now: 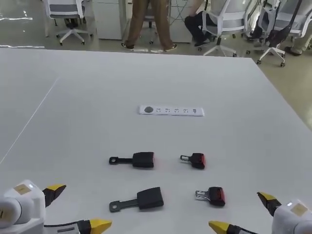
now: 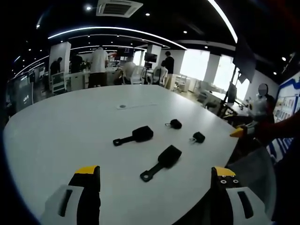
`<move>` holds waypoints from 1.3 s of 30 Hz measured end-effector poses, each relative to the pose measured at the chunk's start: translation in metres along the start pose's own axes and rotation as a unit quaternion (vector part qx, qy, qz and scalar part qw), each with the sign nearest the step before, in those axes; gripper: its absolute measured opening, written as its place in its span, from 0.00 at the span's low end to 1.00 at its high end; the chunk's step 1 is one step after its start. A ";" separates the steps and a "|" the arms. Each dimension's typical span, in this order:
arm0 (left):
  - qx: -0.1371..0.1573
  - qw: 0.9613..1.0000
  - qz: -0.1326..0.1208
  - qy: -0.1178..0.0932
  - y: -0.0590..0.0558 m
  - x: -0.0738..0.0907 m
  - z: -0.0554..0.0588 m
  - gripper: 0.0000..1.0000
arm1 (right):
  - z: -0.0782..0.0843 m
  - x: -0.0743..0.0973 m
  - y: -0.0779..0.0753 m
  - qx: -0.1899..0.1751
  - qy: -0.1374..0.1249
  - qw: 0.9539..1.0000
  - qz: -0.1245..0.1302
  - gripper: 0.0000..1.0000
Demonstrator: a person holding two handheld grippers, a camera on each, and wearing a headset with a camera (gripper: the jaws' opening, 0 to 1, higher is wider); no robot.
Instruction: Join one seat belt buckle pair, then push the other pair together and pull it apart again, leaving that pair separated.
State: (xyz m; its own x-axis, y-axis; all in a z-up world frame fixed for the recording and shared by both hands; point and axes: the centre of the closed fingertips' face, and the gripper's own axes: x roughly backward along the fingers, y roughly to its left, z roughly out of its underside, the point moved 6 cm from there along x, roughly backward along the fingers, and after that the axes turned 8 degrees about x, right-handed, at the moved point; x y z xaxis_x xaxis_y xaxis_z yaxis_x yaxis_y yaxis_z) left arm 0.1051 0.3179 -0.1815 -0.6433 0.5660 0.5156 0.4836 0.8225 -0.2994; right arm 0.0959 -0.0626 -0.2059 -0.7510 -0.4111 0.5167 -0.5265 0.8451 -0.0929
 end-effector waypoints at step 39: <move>-0.013 0.999 0.032 0.029 -0.005 -0.053 -0.007 1.00 | 0.005 -0.027 -0.020 0.019 0.027 0.999 -0.027 0.97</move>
State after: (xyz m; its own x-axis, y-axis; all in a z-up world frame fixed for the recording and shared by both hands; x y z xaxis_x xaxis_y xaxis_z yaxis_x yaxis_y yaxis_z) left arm 0.1412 0.2836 -0.2016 -0.5753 0.6122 0.5424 0.5383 0.7827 -0.3124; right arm 0.1245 -0.0701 -0.2216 -0.6984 -0.4361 0.5676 -0.5817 0.8078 -0.0952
